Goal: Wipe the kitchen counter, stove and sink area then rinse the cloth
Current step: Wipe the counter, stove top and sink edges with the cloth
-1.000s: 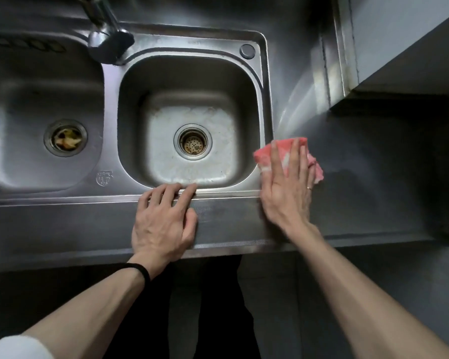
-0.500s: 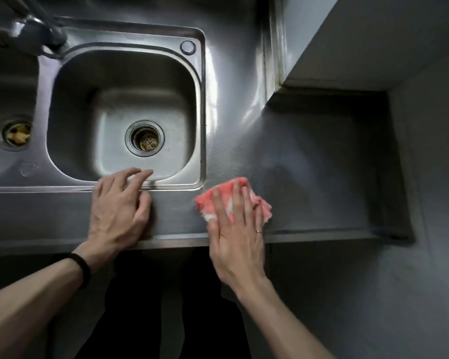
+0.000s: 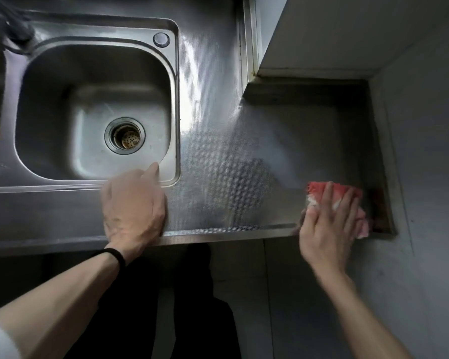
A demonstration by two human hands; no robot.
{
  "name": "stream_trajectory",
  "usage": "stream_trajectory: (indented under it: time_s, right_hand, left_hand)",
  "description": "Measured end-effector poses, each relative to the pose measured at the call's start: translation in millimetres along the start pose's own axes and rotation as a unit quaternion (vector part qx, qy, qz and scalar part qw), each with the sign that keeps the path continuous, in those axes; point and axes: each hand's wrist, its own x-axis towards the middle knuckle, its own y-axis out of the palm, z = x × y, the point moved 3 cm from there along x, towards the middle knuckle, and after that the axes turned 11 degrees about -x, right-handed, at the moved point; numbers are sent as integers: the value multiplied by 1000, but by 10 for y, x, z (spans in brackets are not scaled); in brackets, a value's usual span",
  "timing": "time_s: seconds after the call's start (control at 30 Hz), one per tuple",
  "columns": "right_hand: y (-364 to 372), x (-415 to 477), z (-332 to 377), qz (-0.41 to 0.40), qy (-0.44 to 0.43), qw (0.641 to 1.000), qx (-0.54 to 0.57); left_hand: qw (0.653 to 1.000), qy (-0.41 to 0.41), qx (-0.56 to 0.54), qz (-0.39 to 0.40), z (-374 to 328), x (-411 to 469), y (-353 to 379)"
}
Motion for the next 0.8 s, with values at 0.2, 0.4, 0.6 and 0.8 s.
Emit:
stream_trajectory:
  time_s: [0.2, 0.4, 0.6, 0.8]
  right_hand:
    - [163, -812, 1120, 12, -200, 980, 5]
    - [89, -473, 460, 22, -209, 978, -13]
    - [-105, 274, -243, 29, -106, 993, -38]
    - [-136, 955, 159, -26, -77, 997, -11]
  left_hand:
    - [1000, -13, -14, 13, -55, -8, -53]
    - [1000, -18, -11, 4, -83, -8, -71]
    - [1000, -13, -13, -17, -95, 7, -58]
    - [1000, -12, -3, -11, -124, 15, -78]
